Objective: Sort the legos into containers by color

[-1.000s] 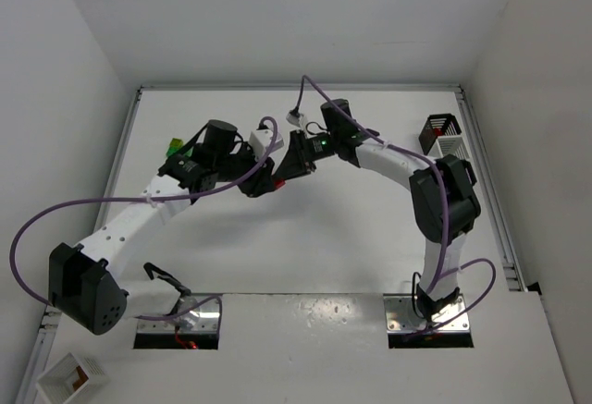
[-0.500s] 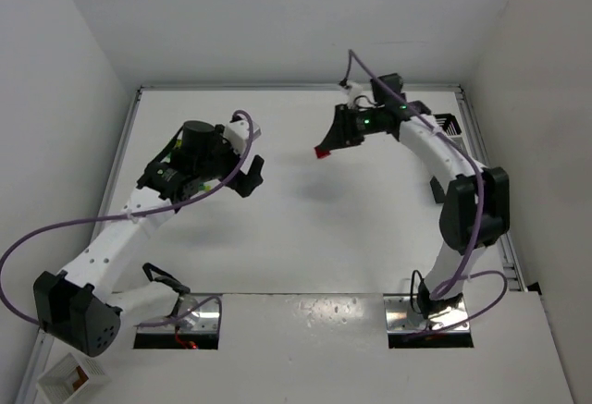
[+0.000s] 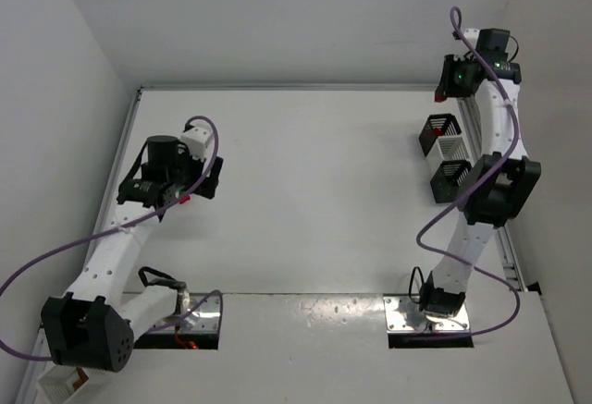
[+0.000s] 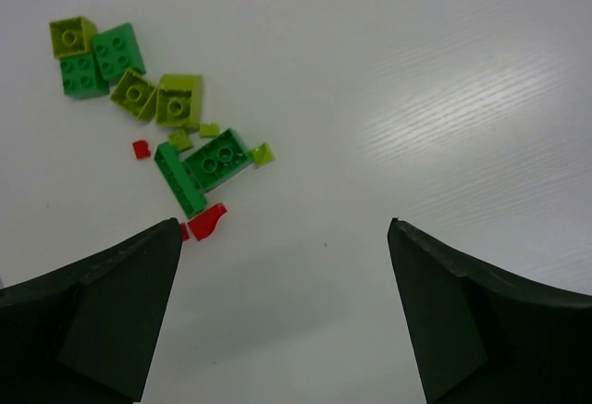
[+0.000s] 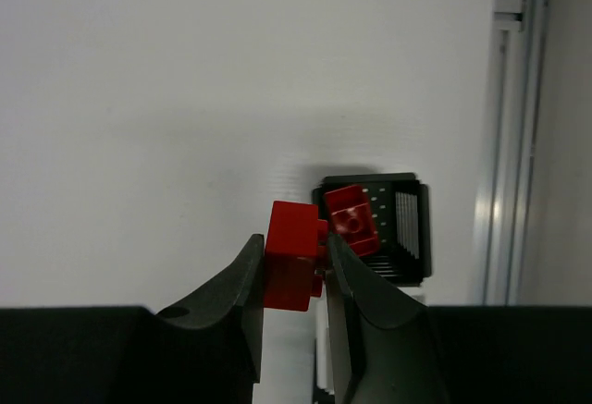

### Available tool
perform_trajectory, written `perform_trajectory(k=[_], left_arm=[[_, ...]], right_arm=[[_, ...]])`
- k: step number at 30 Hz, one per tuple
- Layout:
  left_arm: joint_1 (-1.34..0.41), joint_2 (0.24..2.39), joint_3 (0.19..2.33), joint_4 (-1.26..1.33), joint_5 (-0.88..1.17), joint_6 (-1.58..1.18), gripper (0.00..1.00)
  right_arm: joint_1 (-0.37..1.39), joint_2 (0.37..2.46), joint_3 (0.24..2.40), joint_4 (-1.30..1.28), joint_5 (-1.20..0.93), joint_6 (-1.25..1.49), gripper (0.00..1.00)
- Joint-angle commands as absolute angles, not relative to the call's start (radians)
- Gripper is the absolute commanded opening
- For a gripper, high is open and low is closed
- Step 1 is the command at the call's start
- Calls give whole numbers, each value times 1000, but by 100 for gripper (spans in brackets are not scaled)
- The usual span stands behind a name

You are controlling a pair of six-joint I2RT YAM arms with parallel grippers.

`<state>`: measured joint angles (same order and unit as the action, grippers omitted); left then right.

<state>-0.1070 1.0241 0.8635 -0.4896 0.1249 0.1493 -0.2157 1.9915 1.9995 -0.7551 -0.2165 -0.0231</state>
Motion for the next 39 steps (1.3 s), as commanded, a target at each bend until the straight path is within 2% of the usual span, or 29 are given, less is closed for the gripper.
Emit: perform_trajectory(k=[1,11,15,17,18,22,26,28,35,39], left_arm=[[-54,1000,854,-463,80,149,100],[121,1049,836,-485,144,172,100],[149,1074,836,-485,155,192,100],[164,1085,836,-494,179,202,100],[179,1085,845,-503,189,212,100],[219,1085,845,-512,215,248,100],[229,1085,845,-526,224,290,100],[254,1085,836,-550,248,339,100],[327,1045,718,-581,373,610,97],[362,1170,718,-592,385,640,91]], right_arm=[[-218,2055,2085,-808,-84,-55,2],[-247,2135,2094,-775,-11,-66,2],[-247,2154,2094,-775,0,-57,8],[-247,2175,2103,-775,11,-57,21],[-247,2175,2114,-775,11,-57,34],[-256,2175,2114,-775,11,-48,54],[-256,2163,2114,-799,-4,-48,60],[-256,2120,2105,-833,-63,-48,60],[-167,1786,1661,-729,-313,-69,61],[-69,1660,1476,-698,-365,-37,61]])
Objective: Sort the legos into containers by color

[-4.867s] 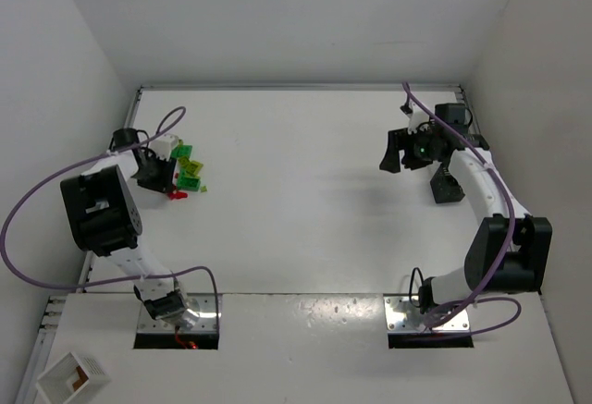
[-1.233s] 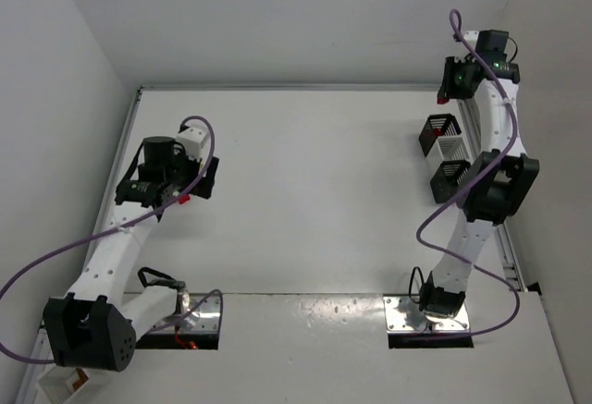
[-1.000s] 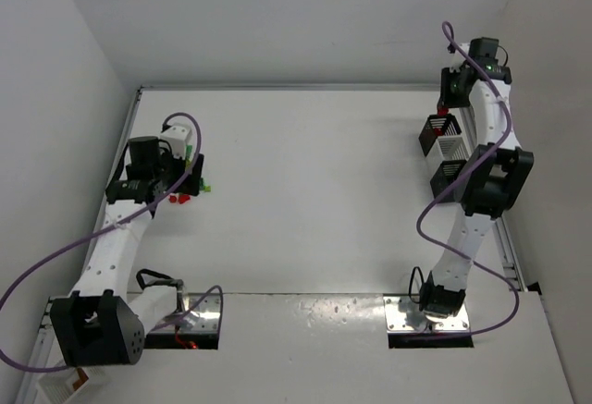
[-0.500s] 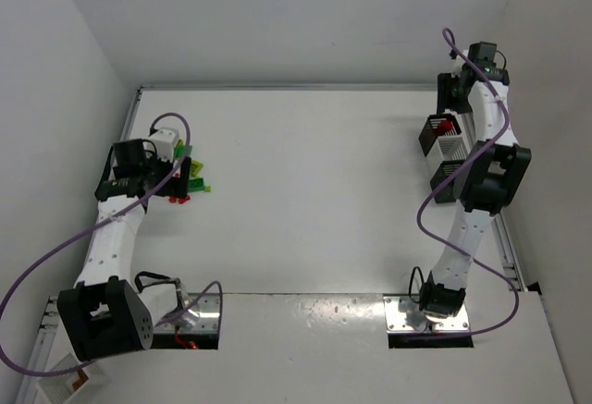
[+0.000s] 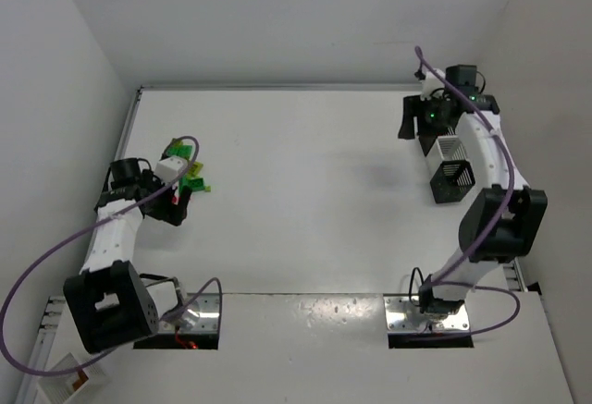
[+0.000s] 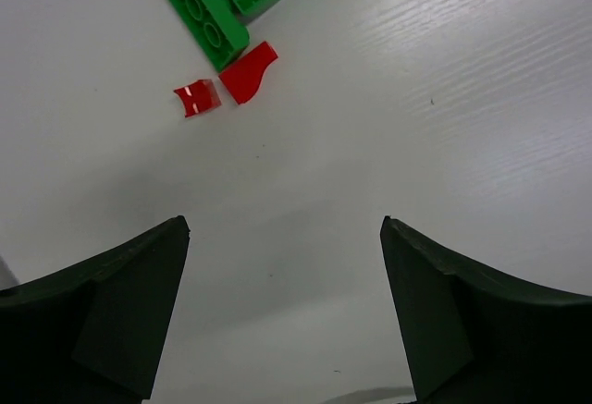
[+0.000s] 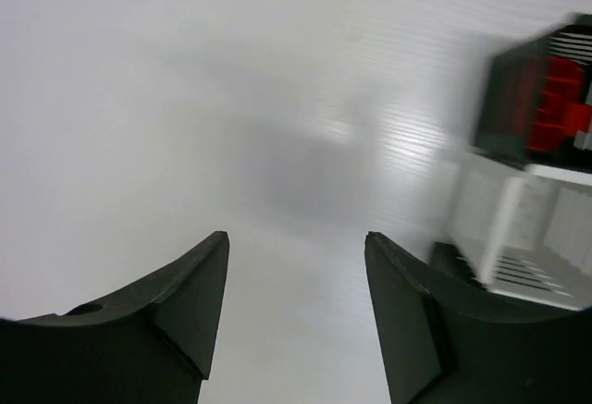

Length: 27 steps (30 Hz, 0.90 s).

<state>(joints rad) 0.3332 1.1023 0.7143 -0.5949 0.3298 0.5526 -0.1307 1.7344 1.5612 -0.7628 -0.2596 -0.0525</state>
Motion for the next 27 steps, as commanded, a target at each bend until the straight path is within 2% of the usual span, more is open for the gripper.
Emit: perform_trajectory(k=[1,6,15,19,27], left_arm=[[382,1195,733,-574,385,631,90],[407,1293,771,-468,336,591,83],[407,1520,876,-408,308,569,66],[407,1612,920,-408,308,548,52],[365,1681,954,-377,308,505,50]], right_arm=[[-31,1616,1439,-680,-365,-17,61],[52,1560,1283,-586,-356,40,61],[137,1560,1246,-549,-334,66,60],[158,1571,1258,-549,-325,66,60],[167,1600,1267,-549,-316,57,60]])
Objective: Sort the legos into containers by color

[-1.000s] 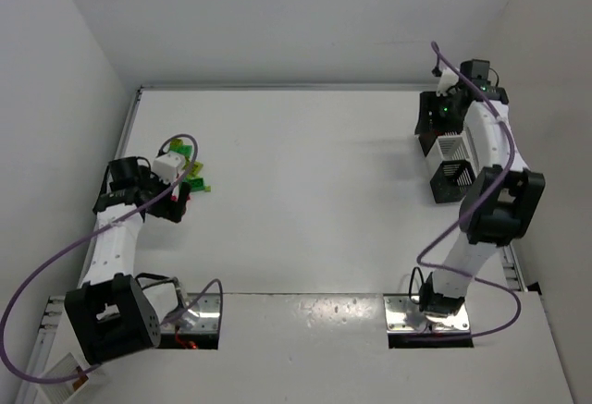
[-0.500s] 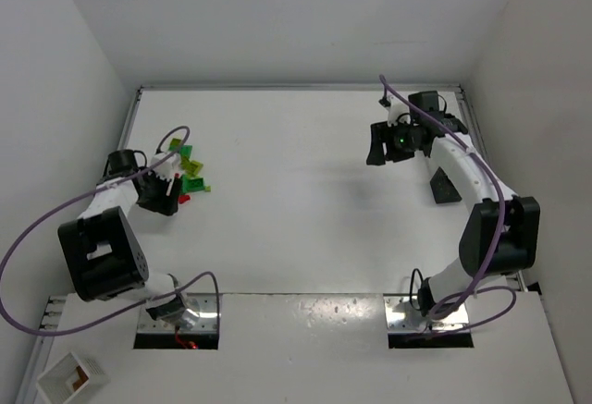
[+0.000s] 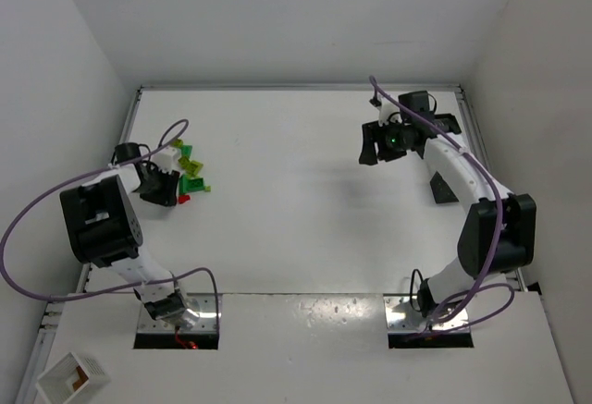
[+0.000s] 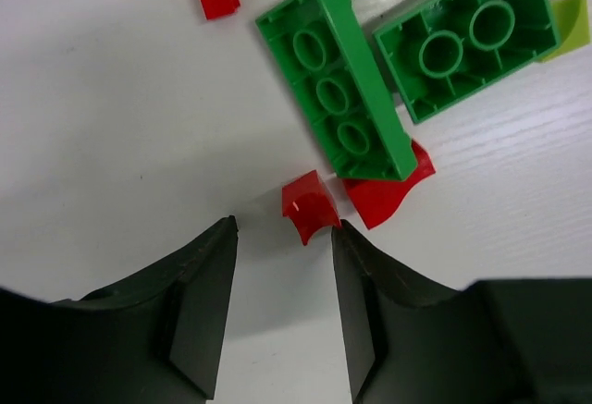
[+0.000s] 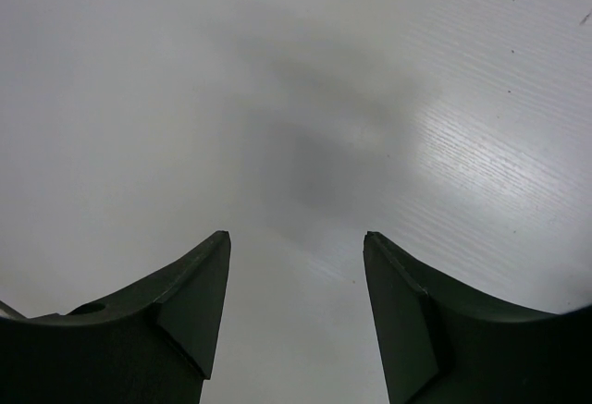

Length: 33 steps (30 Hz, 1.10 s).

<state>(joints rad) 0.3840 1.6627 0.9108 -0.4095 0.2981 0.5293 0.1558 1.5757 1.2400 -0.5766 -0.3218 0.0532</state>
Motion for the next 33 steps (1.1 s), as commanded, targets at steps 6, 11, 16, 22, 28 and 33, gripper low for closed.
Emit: perform_trajectory(k=[6,11,16,22,28,33], left_arm=[[356,1727,985,-368,308,486,53],[347,1759,1017,-368,308,477,54],[328,1781,1026,-358,308,477,54],[319,1790,1026,-357,308,477,46],[310,1780,1005,-367,308,477,31],[310,1749,974,-386,308,488,20]], right_arm=[[167,1609,1276,-558,-316,57,60],[167,1609,1276,-558,-316,57,60],[167,1618,1285,-558,-307,57,60],[167,1618,1285,-568,-307,57,60],[176,1597,1264,-558,-327,57,60],[207,1588,1264,-558,-336,57,60]])
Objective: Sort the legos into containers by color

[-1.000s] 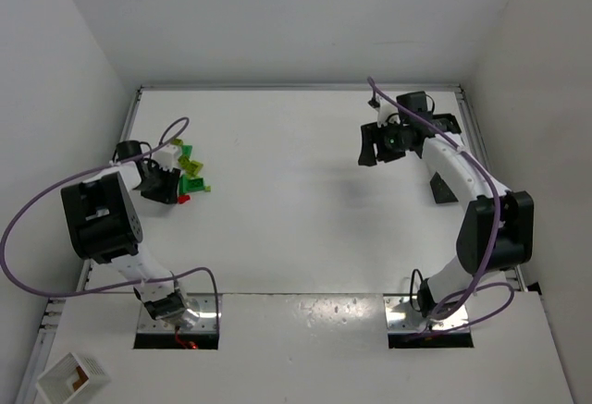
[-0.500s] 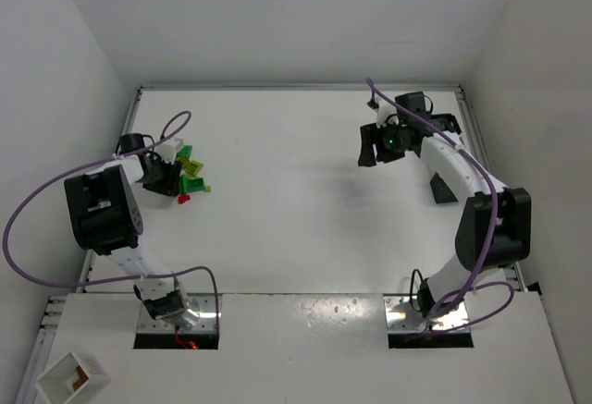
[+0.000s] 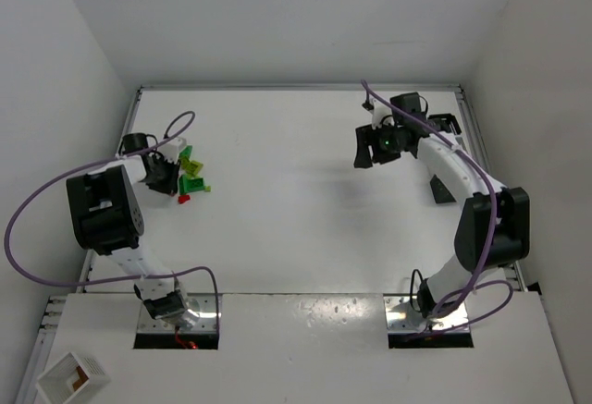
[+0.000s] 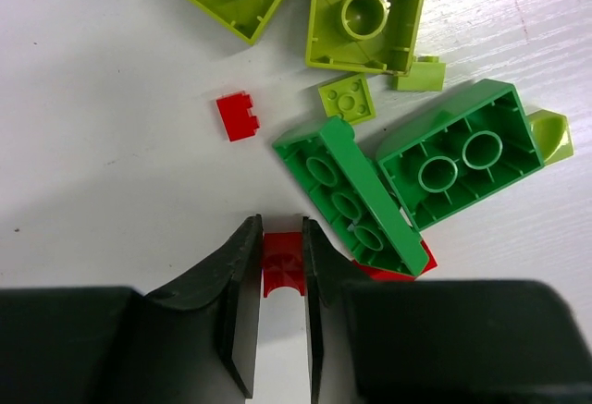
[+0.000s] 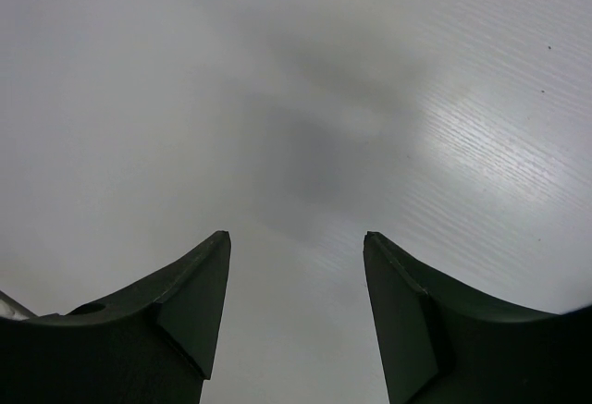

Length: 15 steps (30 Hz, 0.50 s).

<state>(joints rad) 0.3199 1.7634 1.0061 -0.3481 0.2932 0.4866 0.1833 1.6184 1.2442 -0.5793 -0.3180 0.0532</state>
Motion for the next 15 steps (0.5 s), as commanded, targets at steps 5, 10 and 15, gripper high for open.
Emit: perform_trajectory(k=[5,10,15], left_arm=[[342,1730,1002,-439,373,488,10],[371,1681,1060,-506,471,469,6],[390,1602,1101,-555,659,420,2]], right_arm=[[241,1568,1285,-540,-354,48,60],[278,1568,1312,-529,-374,48,60],[340,1517,1259,-414,-437,89,60]])
